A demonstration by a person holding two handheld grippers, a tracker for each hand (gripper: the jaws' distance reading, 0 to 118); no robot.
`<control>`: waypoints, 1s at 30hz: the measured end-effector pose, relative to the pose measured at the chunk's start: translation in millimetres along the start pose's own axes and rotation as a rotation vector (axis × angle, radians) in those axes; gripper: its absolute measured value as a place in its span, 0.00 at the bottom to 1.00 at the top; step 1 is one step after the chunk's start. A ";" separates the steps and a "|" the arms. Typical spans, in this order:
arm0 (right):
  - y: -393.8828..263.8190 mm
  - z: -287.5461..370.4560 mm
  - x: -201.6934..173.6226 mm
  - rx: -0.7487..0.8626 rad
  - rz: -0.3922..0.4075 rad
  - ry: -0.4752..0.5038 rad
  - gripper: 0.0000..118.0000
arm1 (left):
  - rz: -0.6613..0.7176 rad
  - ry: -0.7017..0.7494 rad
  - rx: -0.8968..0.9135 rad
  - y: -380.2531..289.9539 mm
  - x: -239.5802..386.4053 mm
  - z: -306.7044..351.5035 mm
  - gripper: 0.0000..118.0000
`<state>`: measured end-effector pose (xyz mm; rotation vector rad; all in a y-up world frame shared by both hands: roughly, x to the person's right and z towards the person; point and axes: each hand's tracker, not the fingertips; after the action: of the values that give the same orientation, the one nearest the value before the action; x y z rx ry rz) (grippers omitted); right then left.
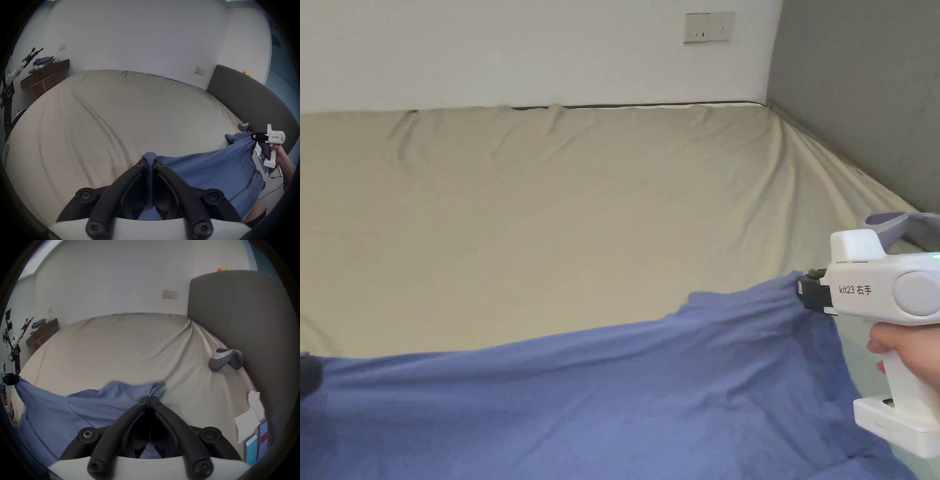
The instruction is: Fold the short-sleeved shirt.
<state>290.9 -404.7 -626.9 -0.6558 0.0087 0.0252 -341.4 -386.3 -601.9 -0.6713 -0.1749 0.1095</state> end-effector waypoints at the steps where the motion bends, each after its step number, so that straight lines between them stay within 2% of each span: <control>1: -1.9 19.6 0.5 0.009 0.000 0.010 0.00 | -0.001 -0.006 0.015 -3.8 0.6 12.4 0.03; 6: -40.0 116.6 -2.5 0.020 0.039 0.045 0.00 | 0.023 -0.035 0.037 -44.8 -4.3 76.4 0.03; 11: -106.1 165.8 -10.0 -0.011 0.092 0.046 0.00 | 0.038 -0.068 -0.011 -107.7 -6.7 113.8 0.03; 18: -187.0 177.3 -2.2 -0.095 0.019 0.046 0.00 | 0.043 -0.093 -0.108 -174.8 -12.2 126.5 0.03; 21: -204.2 181.0 0.2 -0.094 0.011 0.039 0.00 | 0.056 -0.099 -0.116 -188.3 -16.7 127.6 0.03; 24: -214.7 185.4 6.7 -0.101 -0.031 0.036 0.00 | 0.073 -0.097 -0.139 -198.5 -18.1 130.5 0.03; 30: -231.2 174.8 7.6 -0.148 0.075 -0.034 0.00 | 0.049 -0.070 -0.164 -212.1 -19.4 120.1 0.02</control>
<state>304.6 -481.0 -347.5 -0.8028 -0.0013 0.1105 -374.6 -481.4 -379.1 -0.8361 -0.2363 0.1670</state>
